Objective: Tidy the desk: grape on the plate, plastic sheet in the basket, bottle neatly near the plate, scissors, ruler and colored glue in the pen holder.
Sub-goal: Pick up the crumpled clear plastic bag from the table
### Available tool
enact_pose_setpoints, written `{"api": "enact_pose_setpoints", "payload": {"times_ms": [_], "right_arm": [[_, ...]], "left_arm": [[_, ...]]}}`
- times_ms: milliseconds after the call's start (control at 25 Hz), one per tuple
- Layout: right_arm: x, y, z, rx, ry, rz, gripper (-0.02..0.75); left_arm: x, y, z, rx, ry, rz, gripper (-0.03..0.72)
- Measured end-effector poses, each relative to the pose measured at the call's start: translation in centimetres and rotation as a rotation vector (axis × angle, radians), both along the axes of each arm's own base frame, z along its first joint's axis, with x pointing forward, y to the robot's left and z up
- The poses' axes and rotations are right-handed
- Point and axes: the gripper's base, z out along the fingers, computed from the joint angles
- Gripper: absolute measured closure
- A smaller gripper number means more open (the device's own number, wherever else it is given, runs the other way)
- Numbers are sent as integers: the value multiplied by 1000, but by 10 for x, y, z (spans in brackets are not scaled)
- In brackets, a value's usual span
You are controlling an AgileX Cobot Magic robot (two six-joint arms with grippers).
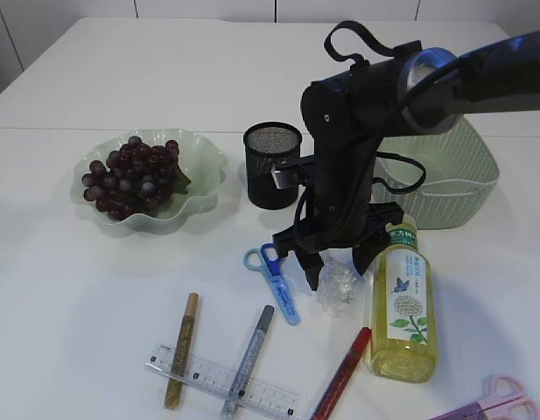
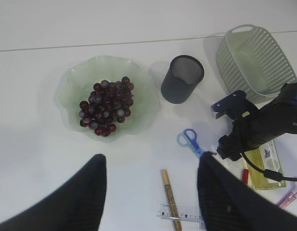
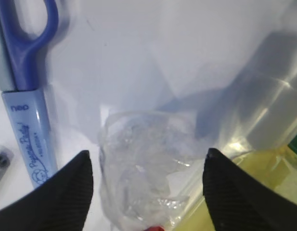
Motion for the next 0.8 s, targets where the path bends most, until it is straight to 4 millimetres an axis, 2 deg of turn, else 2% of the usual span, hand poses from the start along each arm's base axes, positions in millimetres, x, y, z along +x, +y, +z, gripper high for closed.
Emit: {"api": "enact_pose_setpoints", "payload": {"times_ms": [120,200,440,800], "right_arm": [[0,0,0,0,0,0,205],[0,0,0,0,0,0,250],[0,0,0,0,0,-2,488],[0,0,0,2,1,-3,673]], "left_arm": [[0,0,0,0,0,0,249],[0,0,0,0,0,0,249],[0,0,0,0,0,0,249],[0,0,0,0,0,0,249]]}}
